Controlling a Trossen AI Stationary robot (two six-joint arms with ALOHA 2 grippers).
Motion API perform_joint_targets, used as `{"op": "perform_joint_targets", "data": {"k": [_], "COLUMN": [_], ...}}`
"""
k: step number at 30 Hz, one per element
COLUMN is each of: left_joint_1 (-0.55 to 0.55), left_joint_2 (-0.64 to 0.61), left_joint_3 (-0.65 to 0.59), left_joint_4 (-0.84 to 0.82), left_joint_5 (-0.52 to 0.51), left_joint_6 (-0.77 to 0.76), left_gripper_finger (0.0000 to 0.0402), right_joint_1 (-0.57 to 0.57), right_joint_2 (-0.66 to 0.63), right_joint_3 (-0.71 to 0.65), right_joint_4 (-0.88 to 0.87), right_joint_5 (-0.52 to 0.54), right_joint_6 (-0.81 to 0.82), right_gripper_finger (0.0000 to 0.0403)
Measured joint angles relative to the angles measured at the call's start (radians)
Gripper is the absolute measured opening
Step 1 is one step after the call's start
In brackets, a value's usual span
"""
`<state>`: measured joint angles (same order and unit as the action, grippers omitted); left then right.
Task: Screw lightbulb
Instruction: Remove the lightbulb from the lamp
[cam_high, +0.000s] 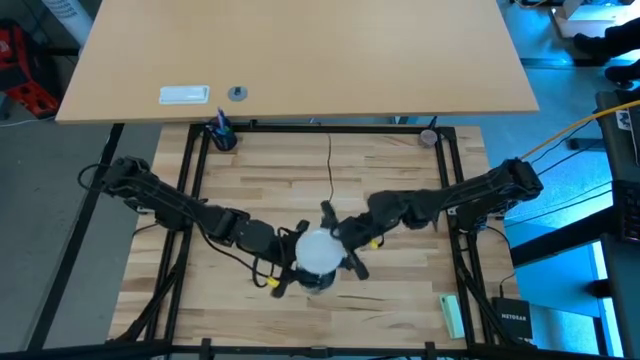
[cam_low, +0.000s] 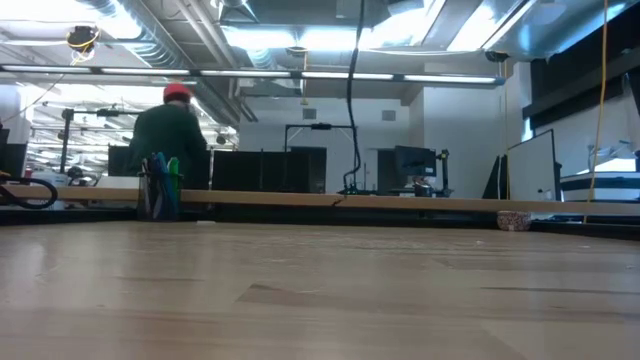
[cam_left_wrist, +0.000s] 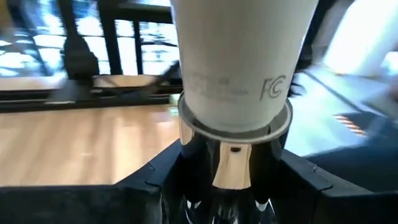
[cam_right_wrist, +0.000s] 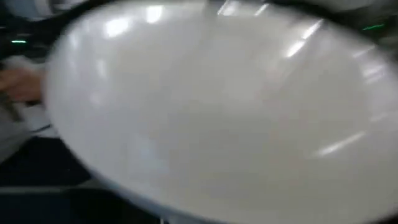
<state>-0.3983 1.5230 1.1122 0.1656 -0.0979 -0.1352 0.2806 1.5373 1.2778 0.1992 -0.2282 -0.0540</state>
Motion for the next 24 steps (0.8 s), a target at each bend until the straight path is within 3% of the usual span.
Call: {"op": "perform_joint_targets", "data": {"k": [6,14,19,24], "left_joint_1": [-0.014,-0.050,-0.055,-0.051], "left_joint_2": [-0.044,-0.051,-0.051,-0.051], "left_joint_3": [0.000,0.000,0.000,0.000], "left_joint_4": [-0.045,-0.097,-0.155,-0.186], "left_joint_5": [-0.264,-0.765,-0.934,-0.983], "left_joint_6": [-0.015,-0.047,-0.111,-0.166], "left_gripper_finger": [0.0168,0.0168,0.0168,0.0168], "right_joint_1": [0.001,0.000,0.000,0.000], "right_joint_2": [-0.099,-0.109,-0.101,-0.071], "right_joint_3": [0.002,0.001,0.001,0.001], "right_joint_4": [-0.150,-0.223,-0.193,-0.148], "right_joint_5": [0.280,0.649,0.726,0.800], "right_joint_6": [-0.011,0.004,0.026,0.098], "right_gripper_finger": [0.0369,0.0395,0.0396,0.0396]}}
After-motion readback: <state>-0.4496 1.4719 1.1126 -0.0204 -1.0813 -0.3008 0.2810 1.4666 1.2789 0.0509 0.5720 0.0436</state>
